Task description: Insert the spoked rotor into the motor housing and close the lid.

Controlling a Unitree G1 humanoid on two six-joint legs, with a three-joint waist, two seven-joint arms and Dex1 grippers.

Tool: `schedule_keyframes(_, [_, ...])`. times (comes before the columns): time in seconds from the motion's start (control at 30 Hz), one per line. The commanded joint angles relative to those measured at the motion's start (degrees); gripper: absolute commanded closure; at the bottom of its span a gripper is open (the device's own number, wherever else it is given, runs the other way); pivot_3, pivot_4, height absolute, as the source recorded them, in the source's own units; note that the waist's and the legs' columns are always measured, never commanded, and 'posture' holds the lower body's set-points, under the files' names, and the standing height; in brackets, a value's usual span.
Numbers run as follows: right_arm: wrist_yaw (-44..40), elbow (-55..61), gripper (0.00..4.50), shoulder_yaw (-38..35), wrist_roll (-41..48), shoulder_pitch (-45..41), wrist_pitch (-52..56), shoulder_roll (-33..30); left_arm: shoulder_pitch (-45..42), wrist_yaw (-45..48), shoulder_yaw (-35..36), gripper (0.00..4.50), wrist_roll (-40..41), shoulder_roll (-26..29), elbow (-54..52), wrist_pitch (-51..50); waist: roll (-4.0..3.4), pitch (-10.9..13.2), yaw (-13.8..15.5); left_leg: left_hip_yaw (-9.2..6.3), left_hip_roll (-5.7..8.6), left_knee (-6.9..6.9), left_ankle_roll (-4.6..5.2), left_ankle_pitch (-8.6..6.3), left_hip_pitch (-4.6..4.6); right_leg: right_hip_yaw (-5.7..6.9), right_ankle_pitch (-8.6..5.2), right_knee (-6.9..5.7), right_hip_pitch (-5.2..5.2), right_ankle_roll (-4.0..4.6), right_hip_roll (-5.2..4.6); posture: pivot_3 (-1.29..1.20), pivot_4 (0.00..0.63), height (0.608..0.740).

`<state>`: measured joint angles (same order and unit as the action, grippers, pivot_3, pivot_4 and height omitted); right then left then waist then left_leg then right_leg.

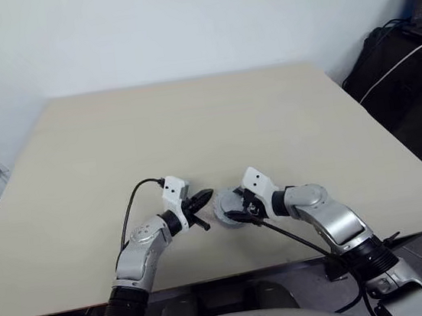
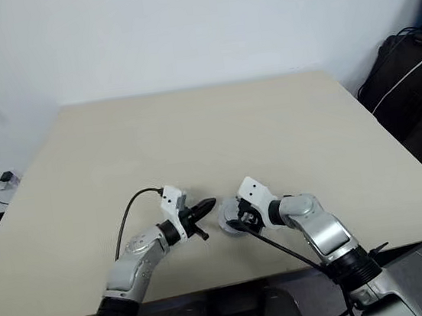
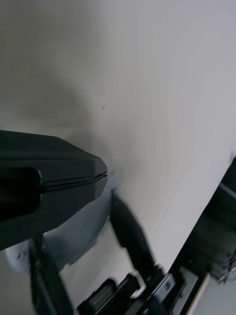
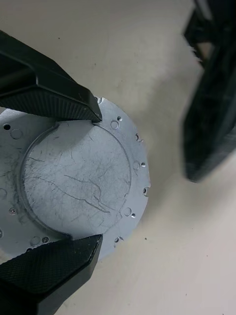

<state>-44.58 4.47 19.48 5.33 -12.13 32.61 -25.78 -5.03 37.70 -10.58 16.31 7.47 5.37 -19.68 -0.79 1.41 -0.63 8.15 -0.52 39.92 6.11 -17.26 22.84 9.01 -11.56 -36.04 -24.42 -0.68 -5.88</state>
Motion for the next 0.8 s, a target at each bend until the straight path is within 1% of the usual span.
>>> schedule_keyframes(0.03, [0.05,-0.03,1.26,0.62,-0.13,-0.61,-0.56,0.79,-1.12,1.4,-2.01,4.5,0.25,0.65,-3.31,-2.4,0.0,0.0,-0.02,0.0,0.0,0.0,-0.01,0.0,0.0,0.0,0.0,0.0,0.0,0.0,0.0,0.0,0.0,0.74])
schedule_keyframes(0.43, [1.26,-0.59,1.26,1.12,-2.09,-0.57,1.03,0.45,-1.66,0.67,-3.35,4.5,-0.4,0.53,-3.07,-3.61,-0.02,-0.01,-0.05,0.0,-0.04,0.0,-0.08,0.05,-0.06,-0.03,0.01,-0.03,0.02,0.03,0.03,0.0,0.0,0.74])
schedule_keyframes(0.8, [1.69,-2.3,1.26,2.14,-4.04,-1.13,2.57,-0.54,-1.52,-0.54,-2.93,4.5,-0.94,0.42,-2.9,-2.01,-0.08,-0.08,-0.02,0.0,-0.04,0.0,-0.12,0.07,-0.16,-0.06,0.03,-0.03,0.1,0.04,0.02,0.0,0.0,0.74])
